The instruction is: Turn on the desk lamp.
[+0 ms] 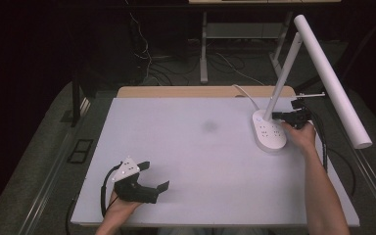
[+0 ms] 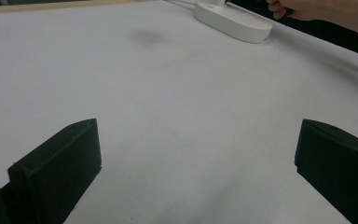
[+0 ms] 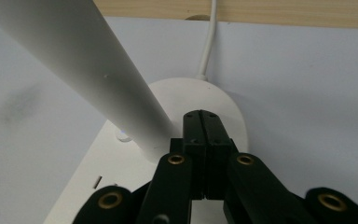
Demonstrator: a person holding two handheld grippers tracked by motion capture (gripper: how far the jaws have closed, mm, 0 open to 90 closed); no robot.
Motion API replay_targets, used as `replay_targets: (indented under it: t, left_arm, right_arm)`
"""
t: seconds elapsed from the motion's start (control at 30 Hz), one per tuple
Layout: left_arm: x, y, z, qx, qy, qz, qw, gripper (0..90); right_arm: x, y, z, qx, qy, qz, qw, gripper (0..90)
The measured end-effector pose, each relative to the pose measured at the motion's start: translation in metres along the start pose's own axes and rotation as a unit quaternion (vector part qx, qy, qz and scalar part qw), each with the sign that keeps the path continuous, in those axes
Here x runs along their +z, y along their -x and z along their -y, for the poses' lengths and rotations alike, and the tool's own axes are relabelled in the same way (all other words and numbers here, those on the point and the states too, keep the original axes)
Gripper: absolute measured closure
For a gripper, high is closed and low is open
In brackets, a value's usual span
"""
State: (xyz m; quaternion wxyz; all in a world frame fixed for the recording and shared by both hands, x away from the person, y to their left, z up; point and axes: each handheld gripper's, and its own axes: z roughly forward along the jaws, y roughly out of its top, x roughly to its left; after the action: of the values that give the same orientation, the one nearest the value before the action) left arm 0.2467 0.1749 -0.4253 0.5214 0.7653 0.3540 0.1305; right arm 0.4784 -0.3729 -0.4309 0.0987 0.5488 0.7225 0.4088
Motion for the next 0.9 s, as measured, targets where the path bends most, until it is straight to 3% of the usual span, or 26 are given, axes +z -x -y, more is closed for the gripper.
replay_targets:
  t: [0.2,0.43,0.6,0.67,0.73,0.9]
  left_arm:
    - [0.0004,0.0007,0.0000,0.000,0.001,0.002,1.0000,0.0]
    - [0.0014,0.0013,0.0001,-0.001,0.000,0.004,1.0000,0.0]
    - [0.0016,0.0003,0.0003,-0.001,0.000,0.004,1.0000,0.0]
    - [0.0018,0.0002,0.0003,-0.002,-0.001,0.004,1.0000,0.0]
    - [0.0022,0.0000,0.0003,0.000,-0.002,0.004,1.0000,0.0]
    - [0.0014,-0.0009,0.0003,-0.003,0.000,0.002,1.0000,0.0]
  right_arm:
    - [0.0004,-0.0014,0.0010,-0.002,0.003,0.007,1.0000,89.6]
    - [0.0013,0.0017,0.0073,0.025,0.023,-0.007,0.9994,89.8]
    - [0.0006,-0.0027,0.0054,-0.009,0.015,0.009,0.9998,89.6]
    - [0.0005,-0.0034,0.0048,-0.007,0.013,0.011,0.9998,89.5]
    - [-0.0004,-0.0050,0.0034,0.010,0.020,0.013,0.9997,89.4]
    - [-0.0008,-0.0067,0.0021,-0.001,0.018,0.019,0.9997,89.4]
